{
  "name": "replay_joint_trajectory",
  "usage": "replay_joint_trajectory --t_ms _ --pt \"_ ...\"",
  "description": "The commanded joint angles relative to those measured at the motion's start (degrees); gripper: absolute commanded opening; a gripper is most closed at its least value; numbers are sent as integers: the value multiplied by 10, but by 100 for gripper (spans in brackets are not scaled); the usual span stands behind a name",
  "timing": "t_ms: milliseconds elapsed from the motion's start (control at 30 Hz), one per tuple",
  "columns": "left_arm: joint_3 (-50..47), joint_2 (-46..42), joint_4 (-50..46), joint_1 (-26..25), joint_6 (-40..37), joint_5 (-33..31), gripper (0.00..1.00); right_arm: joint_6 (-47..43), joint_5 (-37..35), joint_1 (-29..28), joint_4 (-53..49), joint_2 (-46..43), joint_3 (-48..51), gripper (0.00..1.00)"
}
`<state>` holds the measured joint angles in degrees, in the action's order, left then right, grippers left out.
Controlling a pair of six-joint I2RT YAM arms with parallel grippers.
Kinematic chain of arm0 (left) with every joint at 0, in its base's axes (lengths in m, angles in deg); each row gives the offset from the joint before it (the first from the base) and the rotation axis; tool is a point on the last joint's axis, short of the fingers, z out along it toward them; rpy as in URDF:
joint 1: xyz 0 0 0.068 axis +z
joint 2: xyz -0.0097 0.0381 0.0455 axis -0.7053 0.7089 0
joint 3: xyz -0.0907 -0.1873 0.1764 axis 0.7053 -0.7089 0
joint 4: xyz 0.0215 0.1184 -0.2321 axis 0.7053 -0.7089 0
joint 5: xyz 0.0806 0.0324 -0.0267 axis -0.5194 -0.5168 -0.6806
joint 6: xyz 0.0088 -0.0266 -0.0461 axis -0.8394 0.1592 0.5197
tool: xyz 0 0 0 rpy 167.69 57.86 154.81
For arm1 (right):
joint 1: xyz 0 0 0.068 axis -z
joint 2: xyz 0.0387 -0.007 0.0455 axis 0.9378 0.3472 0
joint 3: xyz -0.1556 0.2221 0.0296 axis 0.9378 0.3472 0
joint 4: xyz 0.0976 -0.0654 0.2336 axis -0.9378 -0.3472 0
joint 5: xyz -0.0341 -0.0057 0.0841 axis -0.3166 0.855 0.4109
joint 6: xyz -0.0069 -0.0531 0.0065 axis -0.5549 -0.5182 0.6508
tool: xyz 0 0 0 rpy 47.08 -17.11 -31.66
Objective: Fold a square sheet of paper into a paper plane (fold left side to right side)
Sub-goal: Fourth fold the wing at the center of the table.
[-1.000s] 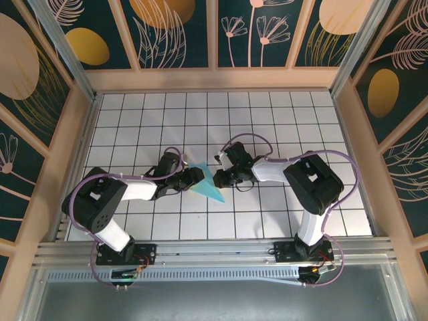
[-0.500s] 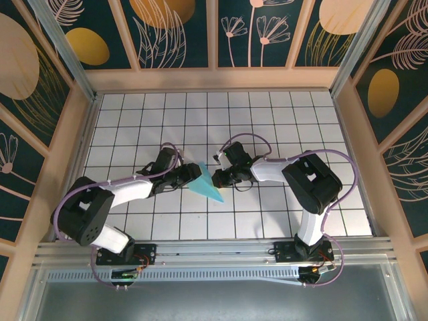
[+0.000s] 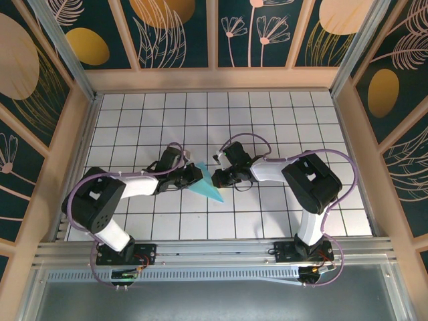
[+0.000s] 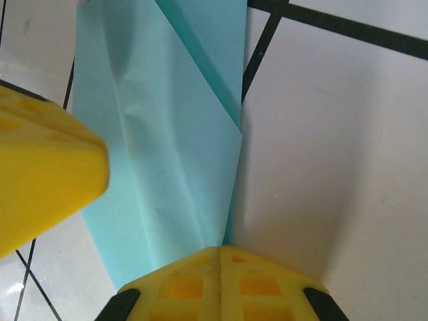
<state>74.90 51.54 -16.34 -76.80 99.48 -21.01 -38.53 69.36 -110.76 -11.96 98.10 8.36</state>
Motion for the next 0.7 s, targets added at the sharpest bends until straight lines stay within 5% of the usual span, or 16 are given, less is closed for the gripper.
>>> replay_joint_trajectory --t_ms 0,667 --pt "16 17 24 -1 -4 12 9 5 -29 -11 -38 28 -1 0" --pt "-37 39 3 -1 -15 -44 8 5 -36 -12 -44 27 -2 0"
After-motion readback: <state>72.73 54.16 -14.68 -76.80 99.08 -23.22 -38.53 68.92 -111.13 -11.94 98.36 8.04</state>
